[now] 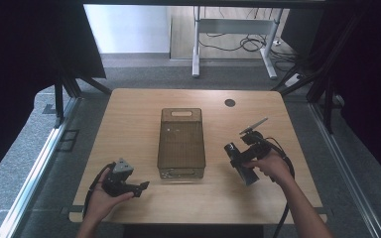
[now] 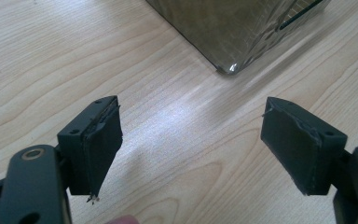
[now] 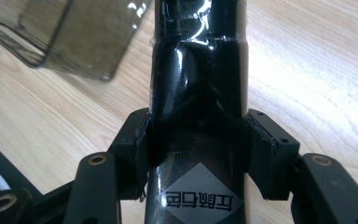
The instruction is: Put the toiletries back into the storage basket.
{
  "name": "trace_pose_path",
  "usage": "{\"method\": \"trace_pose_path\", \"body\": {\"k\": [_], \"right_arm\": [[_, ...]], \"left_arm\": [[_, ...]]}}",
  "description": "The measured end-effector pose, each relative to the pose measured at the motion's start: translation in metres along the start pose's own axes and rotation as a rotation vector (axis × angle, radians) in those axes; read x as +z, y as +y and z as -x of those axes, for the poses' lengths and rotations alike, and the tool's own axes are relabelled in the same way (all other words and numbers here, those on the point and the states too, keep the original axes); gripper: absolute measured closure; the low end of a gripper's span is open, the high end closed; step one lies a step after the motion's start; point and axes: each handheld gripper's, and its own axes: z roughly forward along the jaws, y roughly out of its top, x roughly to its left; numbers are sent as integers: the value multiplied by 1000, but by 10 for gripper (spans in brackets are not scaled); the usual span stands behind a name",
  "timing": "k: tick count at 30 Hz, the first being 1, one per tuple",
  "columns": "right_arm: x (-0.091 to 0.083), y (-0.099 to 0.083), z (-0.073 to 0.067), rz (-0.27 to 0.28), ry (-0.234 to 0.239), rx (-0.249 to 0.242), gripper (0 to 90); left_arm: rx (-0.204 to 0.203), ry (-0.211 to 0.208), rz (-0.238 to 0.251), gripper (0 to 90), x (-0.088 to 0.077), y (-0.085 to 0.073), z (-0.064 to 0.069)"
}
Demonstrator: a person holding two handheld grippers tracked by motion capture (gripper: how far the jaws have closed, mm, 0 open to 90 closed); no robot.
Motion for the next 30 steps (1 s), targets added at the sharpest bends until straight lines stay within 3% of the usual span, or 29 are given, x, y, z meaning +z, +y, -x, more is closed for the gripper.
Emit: {"method": "trace_pose_path", "body": {"k": [12,16,30], "right_arm": [[-8,22,-17,28,25,-19,457],[-12,29,-21,51,45,0,458],[-19,51,-34,39,41,0,458]], "left_arm": [[7,-4,-1,209,0,0,0],[10,-3,-2,209,0,0,1],[14,-7,-9,209,2,0,1]]}}
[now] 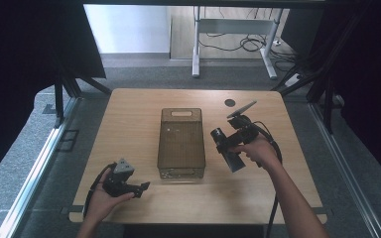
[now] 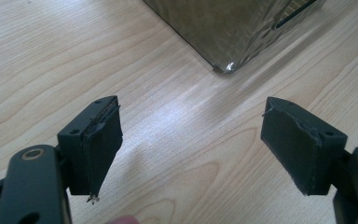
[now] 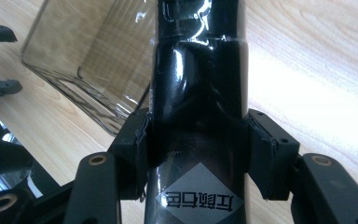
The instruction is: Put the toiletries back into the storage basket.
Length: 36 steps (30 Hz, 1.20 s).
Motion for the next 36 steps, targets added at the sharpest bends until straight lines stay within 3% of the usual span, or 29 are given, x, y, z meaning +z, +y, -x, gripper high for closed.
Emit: {"method": "trace_pose_path", "body": {"k": [12,23,36], "right_arm": [[-7,28,-20,-10,5,5,458],[1,47,-31,3,40,12,459],[12,66,-45,-20,53,12,460]], "left_arm": [[2,-3,9,209,0,0,0],[0,-4,7,209,0,0,-1],[-4,-6,14,209,-1,0,-2]]}}
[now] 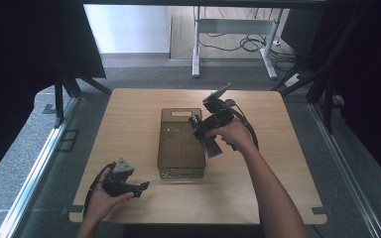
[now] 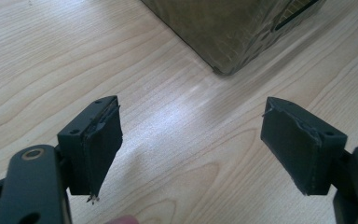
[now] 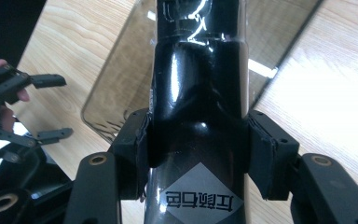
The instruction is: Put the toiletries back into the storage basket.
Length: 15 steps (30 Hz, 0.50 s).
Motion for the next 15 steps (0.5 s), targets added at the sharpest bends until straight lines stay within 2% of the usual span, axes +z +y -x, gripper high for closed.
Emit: {"method": "trace_pose_path", "body": {"k": [15], "right_arm": [[17,15,-7,-11,12,19,460]], "left_arm": [[5,-5,-4,209,1,0,1]]}}
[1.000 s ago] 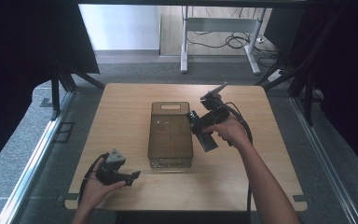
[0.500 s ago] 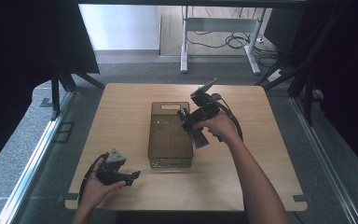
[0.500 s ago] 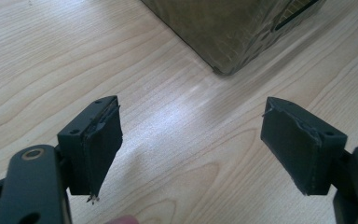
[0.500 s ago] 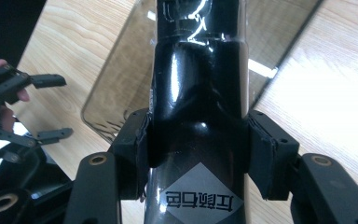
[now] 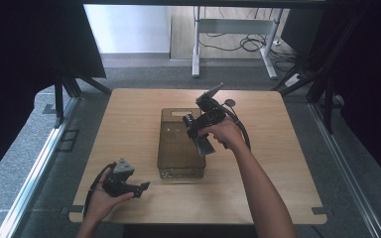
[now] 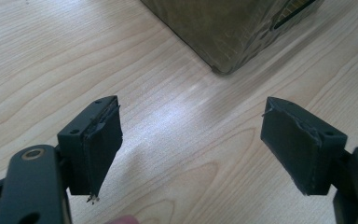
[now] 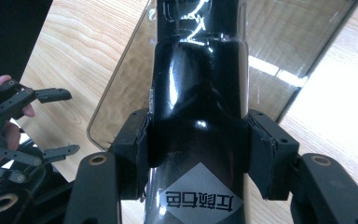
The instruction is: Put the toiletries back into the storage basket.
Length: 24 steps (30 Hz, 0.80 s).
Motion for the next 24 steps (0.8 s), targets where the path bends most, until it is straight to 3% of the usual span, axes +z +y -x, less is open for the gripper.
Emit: {"method": "trace_pose_path", "body": {"k": [24], "right_arm": [[27,14,-8,-22,3,24,461]], "left_arm": [[3,-2,-5,209,1,0,1]]}}
